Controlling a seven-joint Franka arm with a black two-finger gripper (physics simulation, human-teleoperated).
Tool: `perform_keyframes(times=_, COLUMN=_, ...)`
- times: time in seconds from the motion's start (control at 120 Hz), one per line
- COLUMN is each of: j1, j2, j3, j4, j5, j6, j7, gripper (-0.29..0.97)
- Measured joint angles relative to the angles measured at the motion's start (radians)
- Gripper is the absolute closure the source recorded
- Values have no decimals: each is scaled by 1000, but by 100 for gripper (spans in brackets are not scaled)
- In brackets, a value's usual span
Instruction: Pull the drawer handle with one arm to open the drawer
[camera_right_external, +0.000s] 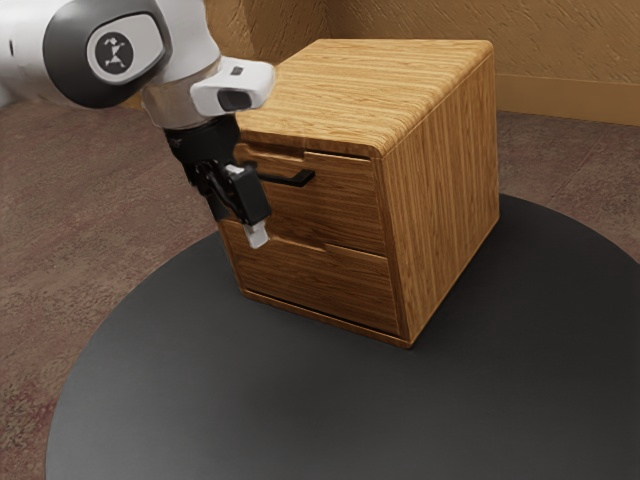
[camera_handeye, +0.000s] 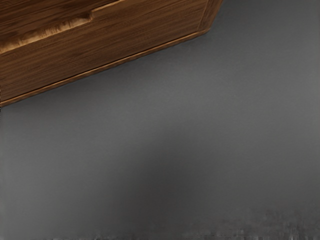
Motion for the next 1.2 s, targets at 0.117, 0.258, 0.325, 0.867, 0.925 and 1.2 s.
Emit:
perform_keyframes(times=0.117, j1=34, j2=0, j3=3, j4=1, j5=-1, j6=-17, j7=92, gripper=0)
perform_keyframes(times=0.258, j1=75, j2=-63, j3=2, j4=59, j5=-10, j6=-28, j7=201, gripper=0)
perform_keyframes(times=0.325, j1=107, j2=-100, j3=-2, j4=92, j5=-88, j6=-31, j7=257, gripper=0)
perform_keyframes(times=0.867, j1=-109, j2=-262, j3=23, j4=-158, j5=49, j6=133, j7=797, gripper=0)
perform_keyframes(times=0.925, j1=-131, j2=-283, j3=23, j4=-202, j5=91, j6=196, j7=830, gripper=0)
perform_keyframes(times=1.2, j1=-165, j2=-254, j3=22, j4=-230, j5=152, j6=374, j7=952, gripper=0)
